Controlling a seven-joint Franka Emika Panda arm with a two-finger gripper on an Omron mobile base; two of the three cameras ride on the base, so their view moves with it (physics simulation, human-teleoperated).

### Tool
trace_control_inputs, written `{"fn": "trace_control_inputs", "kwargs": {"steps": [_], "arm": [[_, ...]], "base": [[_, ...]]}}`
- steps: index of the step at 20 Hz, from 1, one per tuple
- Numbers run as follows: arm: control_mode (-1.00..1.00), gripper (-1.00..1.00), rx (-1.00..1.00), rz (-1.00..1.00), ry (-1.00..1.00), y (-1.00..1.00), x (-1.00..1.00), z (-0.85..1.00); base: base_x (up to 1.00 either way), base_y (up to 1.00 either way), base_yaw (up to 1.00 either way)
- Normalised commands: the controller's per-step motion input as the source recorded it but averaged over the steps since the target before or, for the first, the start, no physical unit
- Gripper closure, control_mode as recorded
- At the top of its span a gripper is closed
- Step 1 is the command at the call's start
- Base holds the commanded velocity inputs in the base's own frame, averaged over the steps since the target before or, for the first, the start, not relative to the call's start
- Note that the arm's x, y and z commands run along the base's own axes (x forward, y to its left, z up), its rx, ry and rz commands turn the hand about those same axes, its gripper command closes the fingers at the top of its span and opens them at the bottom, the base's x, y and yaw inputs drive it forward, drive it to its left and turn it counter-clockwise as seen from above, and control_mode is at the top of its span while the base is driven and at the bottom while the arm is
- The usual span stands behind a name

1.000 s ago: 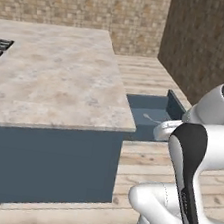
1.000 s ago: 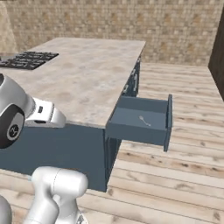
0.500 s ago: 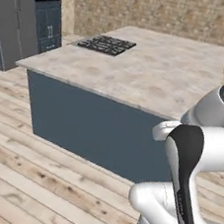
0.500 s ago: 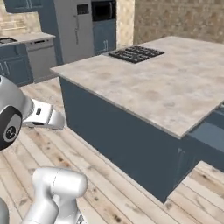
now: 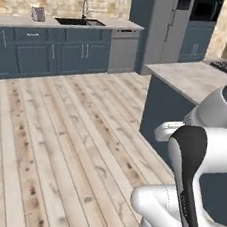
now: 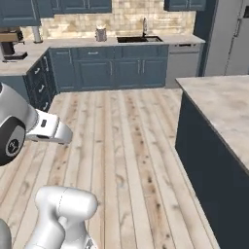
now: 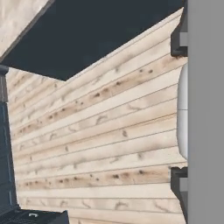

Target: Organize the utensils by type. Pick up the wooden spoons from the counter and place them in the open cabinet. Then pick up the metallic utensils from the counter and place them in the open drawer.

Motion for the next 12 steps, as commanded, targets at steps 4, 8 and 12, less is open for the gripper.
{"fn": "trace_control_inputs", "kwargs": {"steps": [4, 8, 12], "arm": [[1.0, -1.0, 0.0, 0.0, 0.0, 0.0, 0.0, 0.0], [1.0, -1.0, 0.0, 0.0, 0.0, 0.0, 0.0, 0.0], [1.0, -1.0, 0.0, 0.0, 0.0, 0.0, 0.0, 0.0]], "base": [[0.39, 0.35, 0.63], [0.11, 0.08, 0.05], [0.12, 0.0, 0.0]]}}
